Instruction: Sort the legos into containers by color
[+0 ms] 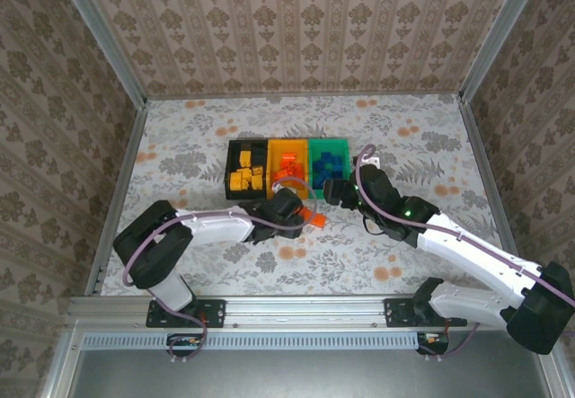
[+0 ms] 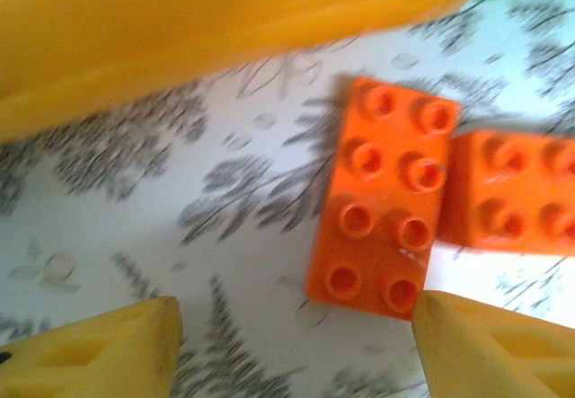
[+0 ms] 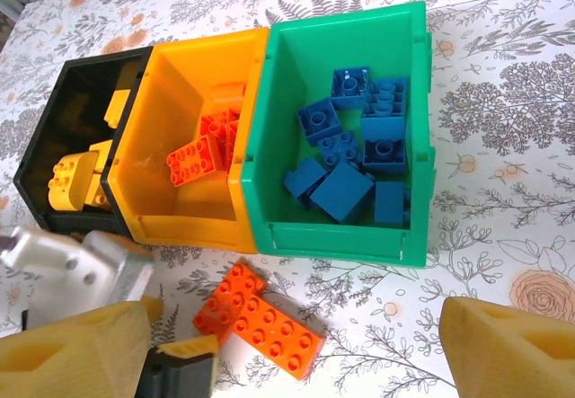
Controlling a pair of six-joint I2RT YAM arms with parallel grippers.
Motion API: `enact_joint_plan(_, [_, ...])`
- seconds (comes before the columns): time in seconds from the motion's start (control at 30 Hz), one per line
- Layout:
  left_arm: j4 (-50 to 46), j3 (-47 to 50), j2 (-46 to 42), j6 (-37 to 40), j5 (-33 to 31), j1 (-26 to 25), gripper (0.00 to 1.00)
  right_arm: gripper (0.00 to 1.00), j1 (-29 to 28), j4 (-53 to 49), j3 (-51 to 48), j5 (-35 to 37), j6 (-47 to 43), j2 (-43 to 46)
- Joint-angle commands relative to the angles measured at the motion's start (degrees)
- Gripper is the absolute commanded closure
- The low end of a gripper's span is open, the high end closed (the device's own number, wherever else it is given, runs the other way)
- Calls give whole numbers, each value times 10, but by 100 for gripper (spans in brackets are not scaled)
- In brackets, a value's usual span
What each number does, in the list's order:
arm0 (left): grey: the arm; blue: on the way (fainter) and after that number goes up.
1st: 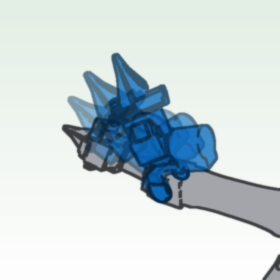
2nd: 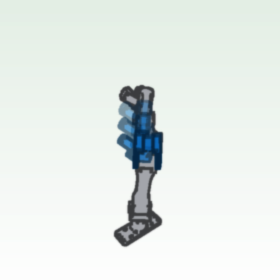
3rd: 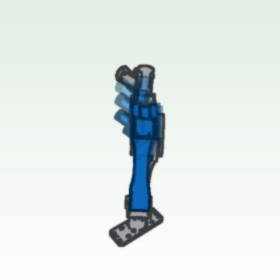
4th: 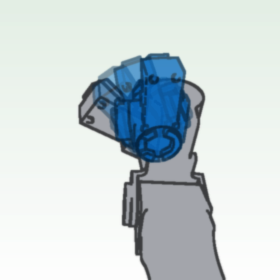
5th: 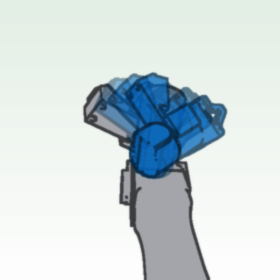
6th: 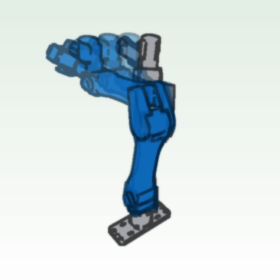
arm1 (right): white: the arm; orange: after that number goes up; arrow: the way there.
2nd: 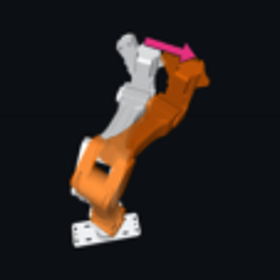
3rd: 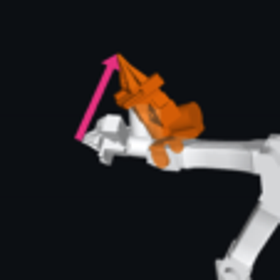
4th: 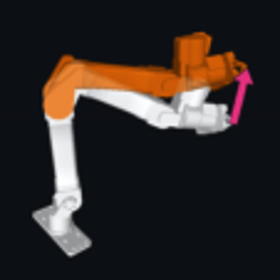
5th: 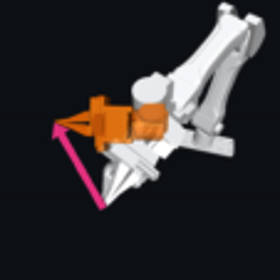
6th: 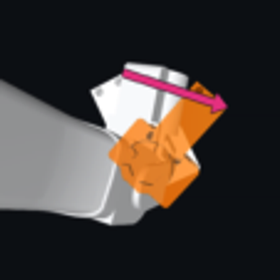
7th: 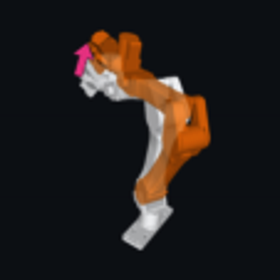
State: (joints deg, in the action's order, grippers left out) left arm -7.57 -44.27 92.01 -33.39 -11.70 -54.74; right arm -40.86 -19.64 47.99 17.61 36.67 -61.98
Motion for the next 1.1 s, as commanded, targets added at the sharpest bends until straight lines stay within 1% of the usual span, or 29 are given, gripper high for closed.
enact_joint_plan(0.0, [-56, 31, -39, -14, -18, 4, 30, 15, 3, 0, -5, 9, 10, 1])
enact_joint_plan(0.07, [-64, 47, -57, -19, -19, 4, 30, 15, 3, -3, -5, 4, 8, -2])
enact_joint_plan(0.17, [-68, 58, -101, -24, -5, 0, 27, 14, 4, 4, -1, -40, -19, -25])
enact_joint_plan(0.33, [-86, 56, -176, -31, -4, -13, 22, 19, -4, 5, 0, -117, -53, -110])
enact_joint_plan(0.43, [-103, 55, -214, -34, -9, -20, 15, 21, -6, 22, 2, -149, -72, -165])
enact_joint_plan(0.6, [-125, 72, -263, -49, -17, -23, 6, 22, -6, 39, 31, -161, -97, -266])
enact_joint_plan(0.7, [-130, 86, -281, -58, -19, -24, 4, 23, -7, 48, 47, -153, -104, -310])
enact_joint_plan(0.8, [-134, 97, -295, -65, -21, -22, 3, 23, -8, 48, 61, -144, -112, -337])
enact_joint_plan(0.93, [-137, 104, -311, -69, -24, -21, 1, 23, -15, 38, 77, -149, -125, -354])
enact_joint_plan(1.07, [-140, 111, -319, -71, -31, -18, 0, 28, -31, 19, 89, -155, -135, -364])
